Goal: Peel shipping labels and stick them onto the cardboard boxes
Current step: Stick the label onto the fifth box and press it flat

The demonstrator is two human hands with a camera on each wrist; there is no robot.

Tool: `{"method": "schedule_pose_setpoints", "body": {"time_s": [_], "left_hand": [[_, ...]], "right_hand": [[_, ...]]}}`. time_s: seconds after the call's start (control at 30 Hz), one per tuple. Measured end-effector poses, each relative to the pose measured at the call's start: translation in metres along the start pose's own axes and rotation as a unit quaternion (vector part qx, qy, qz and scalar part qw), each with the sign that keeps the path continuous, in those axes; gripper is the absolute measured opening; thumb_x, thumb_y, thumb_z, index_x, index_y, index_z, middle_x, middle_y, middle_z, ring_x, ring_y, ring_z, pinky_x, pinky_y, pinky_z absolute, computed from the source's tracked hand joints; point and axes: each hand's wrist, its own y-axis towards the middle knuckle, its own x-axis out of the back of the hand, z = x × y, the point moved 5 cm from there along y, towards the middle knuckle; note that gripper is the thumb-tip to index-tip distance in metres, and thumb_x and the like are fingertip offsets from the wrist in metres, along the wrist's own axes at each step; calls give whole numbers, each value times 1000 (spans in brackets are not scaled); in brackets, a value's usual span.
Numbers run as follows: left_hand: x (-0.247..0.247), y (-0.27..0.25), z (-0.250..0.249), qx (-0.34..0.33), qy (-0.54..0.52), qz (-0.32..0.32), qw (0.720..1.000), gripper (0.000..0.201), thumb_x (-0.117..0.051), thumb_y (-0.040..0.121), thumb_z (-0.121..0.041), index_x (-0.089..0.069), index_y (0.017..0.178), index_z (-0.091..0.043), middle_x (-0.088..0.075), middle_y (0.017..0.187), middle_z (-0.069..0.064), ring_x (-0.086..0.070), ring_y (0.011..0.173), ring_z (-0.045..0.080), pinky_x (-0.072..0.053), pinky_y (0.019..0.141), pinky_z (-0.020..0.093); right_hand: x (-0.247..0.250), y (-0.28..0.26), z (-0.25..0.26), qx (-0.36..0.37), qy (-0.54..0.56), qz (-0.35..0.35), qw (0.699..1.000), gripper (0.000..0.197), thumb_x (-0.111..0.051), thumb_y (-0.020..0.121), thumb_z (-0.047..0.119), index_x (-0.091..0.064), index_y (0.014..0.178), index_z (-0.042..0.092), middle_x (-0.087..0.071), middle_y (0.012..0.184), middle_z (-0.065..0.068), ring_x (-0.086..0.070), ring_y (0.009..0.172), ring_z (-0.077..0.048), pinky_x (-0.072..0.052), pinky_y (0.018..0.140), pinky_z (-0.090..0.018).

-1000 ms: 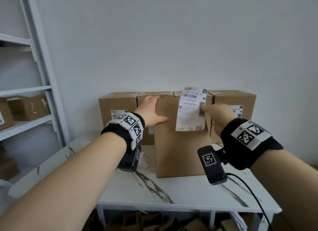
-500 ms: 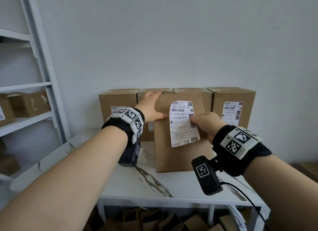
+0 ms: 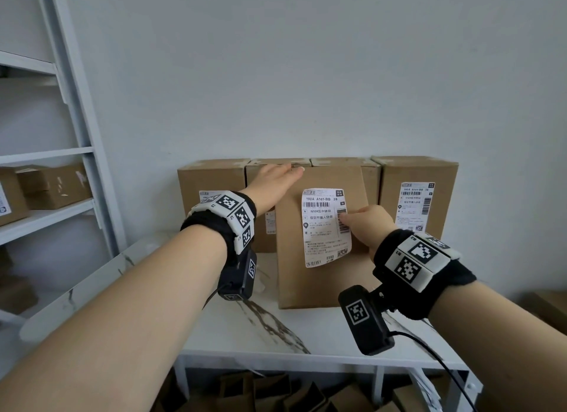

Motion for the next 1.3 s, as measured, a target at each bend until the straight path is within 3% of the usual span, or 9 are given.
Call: {"method": "schedule_pose_setpoints", "body": {"time_s": [0.13, 0.27, 0.33, 0.47, 0.7, 0.83, 0.97, 1.13, 1.3], "left_hand": [[-1, 0, 1, -17, 88, 16, 996, 82, -51, 82, -63, -22, 149, -25, -6, 157, -4, -15, 144, 21, -27, 113, 49], [0, -1, 0, -37, 142, -2, 989, 87, -65, 78, -53, -23, 148, -23, -10, 157, 1, -17, 144, 20, -18, 115, 37], [0, 0, 1, -40, 152, -8, 988, 87, -67, 77, -50, -24, 148, -22, -12, 156, 3, -19, 143, 20, -19, 115, 36], [1, 0, -1, -45, 161, -17, 986, 84, -68, 79, -47, -26, 147, -20, -17, 155, 4, -24, 141, 20, -21, 113, 33], [0, 3, -1, -48, 173, -26, 983, 79, -66, 81, -44, -28, 146, -20, -23, 153, 4, -27, 140, 20, -23, 112, 32], [-1, 5, 0, -43, 180, -30, 982, 78, -65, 82, -45, -28, 146, -20, -23, 153, 5, -27, 140, 20, -24, 112, 33], [-1, 5, 0, -43, 181, -33, 982, 78, -66, 81, -46, -29, 145, -19, -24, 153, 5, -27, 140, 20, -23, 112, 32], [-2, 4, -2, -42, 174, -36, 983, 80, -66, 80, -48, -30, 145, -18, -26, 152, 4, -28, 140, 19, -24, 112, 33], [-2, 2, -3, -38, 167, -31, 985, 83, -65, 79, -52, -30, 145, -18, -25, 153, 4, -28, 140, 19, -24, 112, 34]], "right_hand": [[-1, 0, -2, -3, 3, -5, 1000, 20, -57, 79, 28, -66, 87, 12, -59, 116, -19, -59, 103, -34, -51, 91, -45], [1, -1, -1, 6, -3, -12, 1000, 24, -57, 81, 29, -67, 92, 10, -62, 114, -18, -56, 109, -32, -50, 93, -46], [3, -4, 1, 17, -10, -15, 1000, 15, -57, 84, 29, -64, 79, 18, -63, 113, -17, -54, 112, -31, -49, 93, -46], [5, -10, 1, 48, -23, -35, 998, 19, -58, 86, 32, -52, 69, 25, -64, 106, -14, -55, 109, -29, -51, 90, -45], [4, -13, -1, 84, 8, -50, 995, 20, -60, 84, 32, -55, 66, 26, -67, 95, -10, -55, 108, -29, -51, 89, -46], [5, -13, -4, 95, 28, -51, 994, 18, -63, 81, 36, -57, 66, 26, -62, 107, -14, -61, 98, -29, -52, 87, -45], [8, -22, 0, 115, 55, -48, 991, 22, -62, 84, 29, -57, 63, 26, -66, 101, -12, -59, 104, -30, -52, 89, -45], [10, -31, 6, 140, 83, -30, 986, 24, -60, 88, 21, -54, 65, 23, -67, 85, -4, -62, 84, -22, -51, 82, -38], [13, -32, 6, 122, 119, -3, 985, 22, -59, 90, 20, -53, 69, 17, -66, 87, -9, -61, 83, -24, -53, 85, -44]]}}
